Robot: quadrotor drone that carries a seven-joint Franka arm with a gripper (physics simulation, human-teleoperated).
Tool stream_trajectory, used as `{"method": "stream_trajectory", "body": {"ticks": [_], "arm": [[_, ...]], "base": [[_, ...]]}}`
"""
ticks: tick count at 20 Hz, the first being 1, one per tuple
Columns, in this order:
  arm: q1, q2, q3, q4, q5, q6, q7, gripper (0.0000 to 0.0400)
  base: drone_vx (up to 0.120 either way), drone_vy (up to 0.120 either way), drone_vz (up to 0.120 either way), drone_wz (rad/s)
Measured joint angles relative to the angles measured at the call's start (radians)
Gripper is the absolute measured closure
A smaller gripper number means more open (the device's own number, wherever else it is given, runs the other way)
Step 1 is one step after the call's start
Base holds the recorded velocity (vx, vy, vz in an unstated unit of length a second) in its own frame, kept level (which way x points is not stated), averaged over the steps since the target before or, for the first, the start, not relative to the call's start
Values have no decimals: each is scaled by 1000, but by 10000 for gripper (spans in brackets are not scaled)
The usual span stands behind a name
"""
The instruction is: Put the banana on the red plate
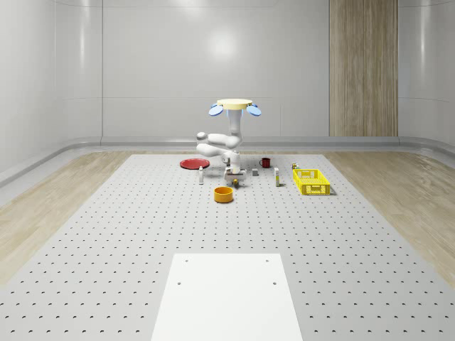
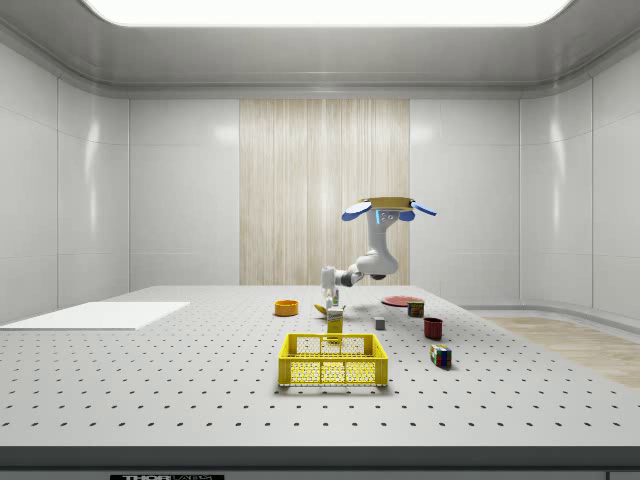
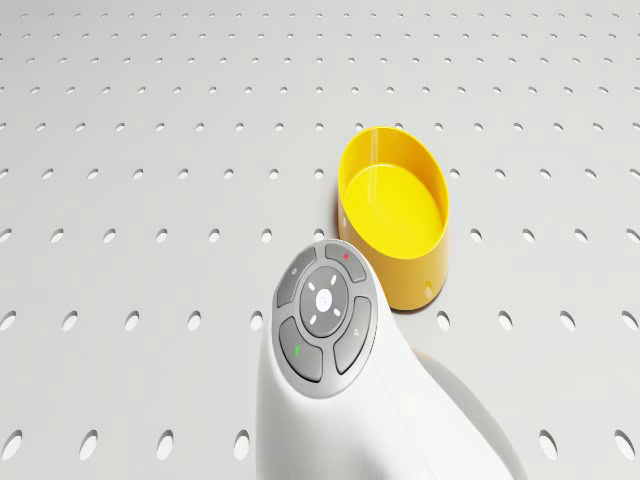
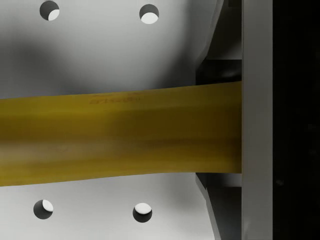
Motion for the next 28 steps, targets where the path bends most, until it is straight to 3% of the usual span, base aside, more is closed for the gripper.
{"method": "stream_trajectory", "body": {"ticks": [8, 21, 28], "arm": [[15, 11, 86, -20, 78, -38, 15, 207], [16, 12, 110, -24, 101, -46, 27, 207], [16, 10, 111, -24, 103, -44, 4, 207]], "base": [[0, 0, 110, 0], [0, 0, 120, 0], [0, 0, 6, -114]]}}
